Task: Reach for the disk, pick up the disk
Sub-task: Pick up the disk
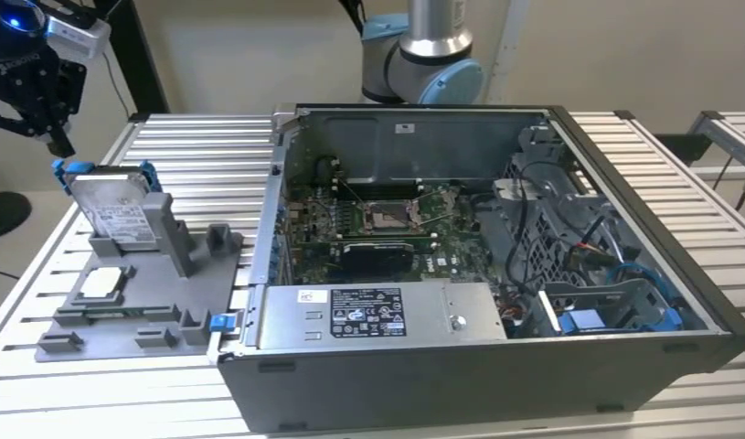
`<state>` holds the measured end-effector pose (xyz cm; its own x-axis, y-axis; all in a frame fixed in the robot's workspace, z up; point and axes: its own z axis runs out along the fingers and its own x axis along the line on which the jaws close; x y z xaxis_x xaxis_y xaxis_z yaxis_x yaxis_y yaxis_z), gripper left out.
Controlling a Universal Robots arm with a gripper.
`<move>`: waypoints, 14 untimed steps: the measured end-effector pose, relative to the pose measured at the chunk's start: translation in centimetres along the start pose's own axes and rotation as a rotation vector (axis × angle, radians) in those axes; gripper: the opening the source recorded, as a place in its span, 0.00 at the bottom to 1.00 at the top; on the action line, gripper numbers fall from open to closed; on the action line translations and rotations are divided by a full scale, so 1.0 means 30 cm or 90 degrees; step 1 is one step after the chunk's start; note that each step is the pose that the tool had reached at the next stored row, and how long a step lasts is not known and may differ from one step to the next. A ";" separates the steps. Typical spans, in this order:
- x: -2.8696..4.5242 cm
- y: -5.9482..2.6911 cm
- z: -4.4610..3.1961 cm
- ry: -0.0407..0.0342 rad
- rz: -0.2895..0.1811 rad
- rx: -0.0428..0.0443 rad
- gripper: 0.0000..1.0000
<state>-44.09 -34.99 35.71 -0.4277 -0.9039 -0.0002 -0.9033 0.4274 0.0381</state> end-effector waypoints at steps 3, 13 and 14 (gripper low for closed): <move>0.000 0.000 0.000 0.0013 -0.035 0.0000 0.00; 0.000 0.000 0.003 0.0048 -0.147 0.0017 0.00; 0.000 0.000 0.003 0.0049 -0.151 0.0018 0.00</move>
<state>-44.09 -34.99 35.61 -0.2027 -0.9792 -0.0012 -0.9786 0.2025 0.0351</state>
